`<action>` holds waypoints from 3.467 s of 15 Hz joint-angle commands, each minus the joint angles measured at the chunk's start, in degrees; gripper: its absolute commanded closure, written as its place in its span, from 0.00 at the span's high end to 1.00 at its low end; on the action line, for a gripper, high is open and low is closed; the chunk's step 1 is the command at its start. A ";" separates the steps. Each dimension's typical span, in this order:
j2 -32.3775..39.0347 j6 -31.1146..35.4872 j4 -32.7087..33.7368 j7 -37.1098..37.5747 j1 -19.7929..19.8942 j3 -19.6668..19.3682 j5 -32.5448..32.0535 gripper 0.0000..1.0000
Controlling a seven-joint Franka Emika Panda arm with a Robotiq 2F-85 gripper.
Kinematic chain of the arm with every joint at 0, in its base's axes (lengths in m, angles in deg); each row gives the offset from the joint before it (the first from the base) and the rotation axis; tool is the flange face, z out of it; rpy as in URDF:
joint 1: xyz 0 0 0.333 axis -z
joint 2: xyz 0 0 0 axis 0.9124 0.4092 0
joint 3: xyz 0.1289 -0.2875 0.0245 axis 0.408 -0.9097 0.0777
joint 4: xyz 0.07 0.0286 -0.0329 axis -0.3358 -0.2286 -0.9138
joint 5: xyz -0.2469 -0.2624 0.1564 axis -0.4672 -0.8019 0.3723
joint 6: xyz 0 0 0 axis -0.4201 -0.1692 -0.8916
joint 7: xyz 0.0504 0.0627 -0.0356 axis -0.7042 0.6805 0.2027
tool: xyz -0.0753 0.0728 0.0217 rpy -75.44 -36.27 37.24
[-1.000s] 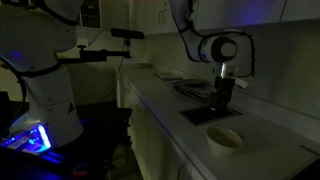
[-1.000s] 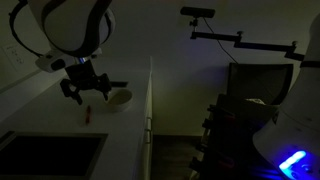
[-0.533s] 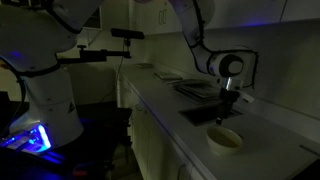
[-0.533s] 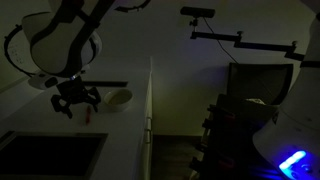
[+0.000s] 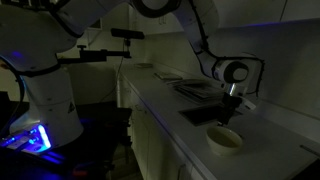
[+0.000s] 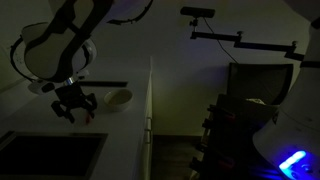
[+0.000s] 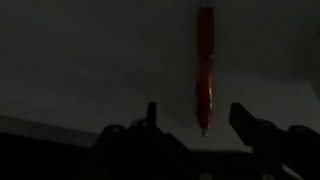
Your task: Put the pen in the bowl
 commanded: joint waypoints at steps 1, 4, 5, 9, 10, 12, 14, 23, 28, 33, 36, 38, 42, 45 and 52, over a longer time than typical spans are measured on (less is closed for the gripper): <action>1.84 -2.84 3.45 0.02 -0.04 0.08 1.71 0.65; 2.40 -2.90 3.90 -0.10 0.16 0.02 2.11 0.41; 2.41 -2.81 3.98 0.00 0.13 -0.05 2.15 0.39; 1.68 -2.33 3.58 0.02 0.37 0.01 2.34 0.07; 1.60 -2.47 3.58 0.45 0.35 -0.19 2.36 0.01; 1.34 -2.55 3.43 0.69 0.64 -0.11 2.69 0.05; 0.16 -1.47 2.25 1.14 0.78 -0.19 2.56 0.05; -11.35 -1.10 -7.66 3.23 4.36 -0.48 5.54 0.05; -17.96 0.24 -16.98 2.48 7.45 -1.15 7.34 0.05; -23.17 -0.67 -23.93 2.84 8.06 -2.16 6.70 0.05; -25.50 -1.04 -27.12 6.00 6.01 -4.68 3.26 0.05; -26.00 -0.16 -28.45 8.96 5.17 -5.78 1.59 0.05; -24.42 4.55 -28.66 17.13 3.92 -7.37 -1.16 0.05; -23.34 5.64 -28.30 22.11 3.29 -7.90 -2.84 0.05; -24.83 6.90 -30.13 23.96 3.99 -6.50 -2.48 0.81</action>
